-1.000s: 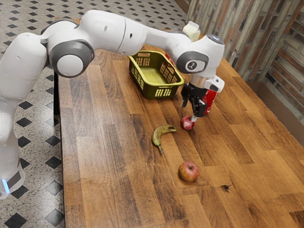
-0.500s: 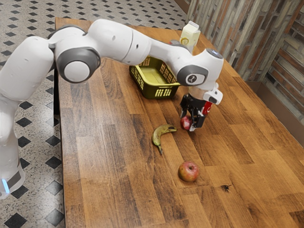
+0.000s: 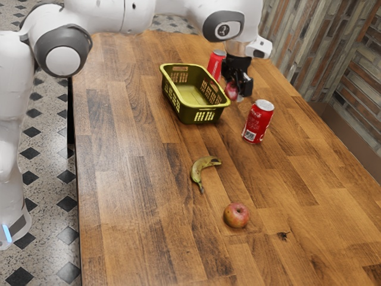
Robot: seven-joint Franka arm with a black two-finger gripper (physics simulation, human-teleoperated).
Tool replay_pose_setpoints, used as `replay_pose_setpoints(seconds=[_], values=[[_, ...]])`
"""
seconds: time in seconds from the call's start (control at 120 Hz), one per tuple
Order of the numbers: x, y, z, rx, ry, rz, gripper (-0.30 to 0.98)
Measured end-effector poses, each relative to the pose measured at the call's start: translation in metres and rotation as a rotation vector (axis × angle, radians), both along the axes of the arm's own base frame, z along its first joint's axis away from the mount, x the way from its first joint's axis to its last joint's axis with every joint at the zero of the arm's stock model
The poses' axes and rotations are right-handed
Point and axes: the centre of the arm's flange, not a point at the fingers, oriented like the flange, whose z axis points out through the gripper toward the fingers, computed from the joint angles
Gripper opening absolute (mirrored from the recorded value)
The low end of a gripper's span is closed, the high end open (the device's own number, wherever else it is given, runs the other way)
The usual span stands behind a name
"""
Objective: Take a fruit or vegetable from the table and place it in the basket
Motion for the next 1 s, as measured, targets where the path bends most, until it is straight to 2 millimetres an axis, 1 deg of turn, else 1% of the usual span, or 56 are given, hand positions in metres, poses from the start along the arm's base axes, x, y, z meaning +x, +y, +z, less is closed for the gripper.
replay_pose_setpoints(seconds=[0.083,0.175,0.242,0.358,0.392,0.425,0.5,0.6,0.617,0.642,0.683,0.767,0.842,0.933,1.0], values=[[-0.020,0.044,0.015,0.006,0.001,0.073,0.34],[-0.039,0.094,0.015,0.002,0.022,0.158,0.34],[-0.046,0.129,0.006,0.001,0.045,0.216,0.34],[-0.047,0.185,-0.021,0.008,0.080,0.301,0.33],[-0.045,0.196,-0.027,0.011,0.084,0.317,0.33],[-0.041,0.204,-0.033,0.013,0.087,0.324,0.33],[-0.032,0.215,-0.047,0.014,0.090,0.331,0.34],[-0.020,0.219,-0.050,0.027,0.076,0.324,0.34],[-0.018,0.219,-0.050,0.029,0.074,0.323,0.36],[-0.016,0.218,-0.050,0.030,0.070,0.319,0.42],[-0.013,0.217,-0.050,0.030,0.063,0.313,0.49],[-0.011,0.216,-0.048,0.031,0.049,0.303,0.58],[-0.007,0.212,-0.045,0.030,0.030,0.291,0.62],[-0.006,0.212,-0.045,0.030,0.018,0.286,0.65],[-0.005,0.213,-0.039,0.037,0.000,0.285,0.66]])
